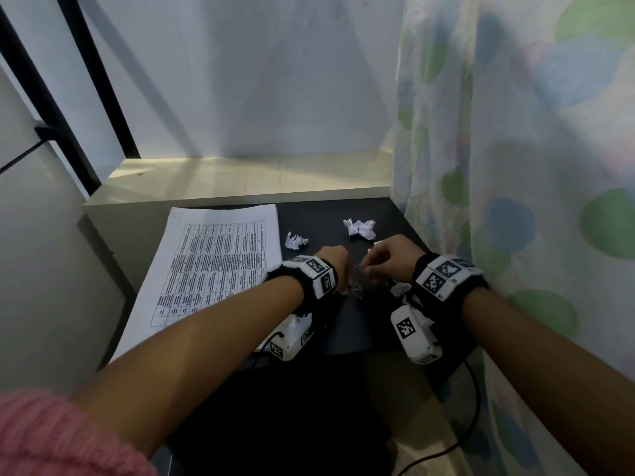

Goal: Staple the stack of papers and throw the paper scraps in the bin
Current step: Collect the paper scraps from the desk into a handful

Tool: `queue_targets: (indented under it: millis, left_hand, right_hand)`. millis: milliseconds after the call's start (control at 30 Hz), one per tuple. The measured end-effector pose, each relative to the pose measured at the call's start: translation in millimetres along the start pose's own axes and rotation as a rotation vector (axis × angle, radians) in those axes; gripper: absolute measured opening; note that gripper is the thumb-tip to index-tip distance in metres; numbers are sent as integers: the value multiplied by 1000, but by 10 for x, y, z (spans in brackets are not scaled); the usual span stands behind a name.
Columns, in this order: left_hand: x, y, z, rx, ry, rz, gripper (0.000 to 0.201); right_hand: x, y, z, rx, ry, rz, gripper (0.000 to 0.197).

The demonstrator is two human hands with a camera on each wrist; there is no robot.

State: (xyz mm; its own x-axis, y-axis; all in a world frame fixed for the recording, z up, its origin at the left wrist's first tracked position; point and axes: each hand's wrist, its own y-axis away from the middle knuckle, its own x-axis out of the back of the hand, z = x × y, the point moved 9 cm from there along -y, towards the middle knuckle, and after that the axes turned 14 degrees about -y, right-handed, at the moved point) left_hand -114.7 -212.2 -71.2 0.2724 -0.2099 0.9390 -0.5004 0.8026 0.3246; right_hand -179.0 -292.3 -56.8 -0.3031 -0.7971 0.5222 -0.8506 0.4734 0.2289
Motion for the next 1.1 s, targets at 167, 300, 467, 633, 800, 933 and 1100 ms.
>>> queue_targets:
  millis: [167, 300, 467, 633, 800, 933, 1100]
  left_hand:
    - [-29, -25, -24, 57, -51, 57, 35]
    - [-107, 13, 139, -5, -76, 44, 42]
    - [-102, 7, 189, 18, -5, 17, 40]
    - [-61, 28, 188, 41, 64, 24, 26]
    - [-47, 51, 187, 73, 57, 39, 24]
    - [-33, 64, 201, 70, 25, 49, 25]
    - [15, 76, 218, 12, -5, 3, 26]
  right_hand:
    - [118, 46, 40, 14, -12, 41, 10]
    - [175, 37, 96, 1, -14, 91, 7]
    - [210, 76, 113, -9, -42, 104, 29]
    - [220, 142, 118, -19, -73, 106, 31]
    - [183, 160, 152, -21, -68, 110, 22]
    - [176, 189, 172, -33, -76, 118, 12]
    - [212, 227, 167, -47, -77, 121, 5]
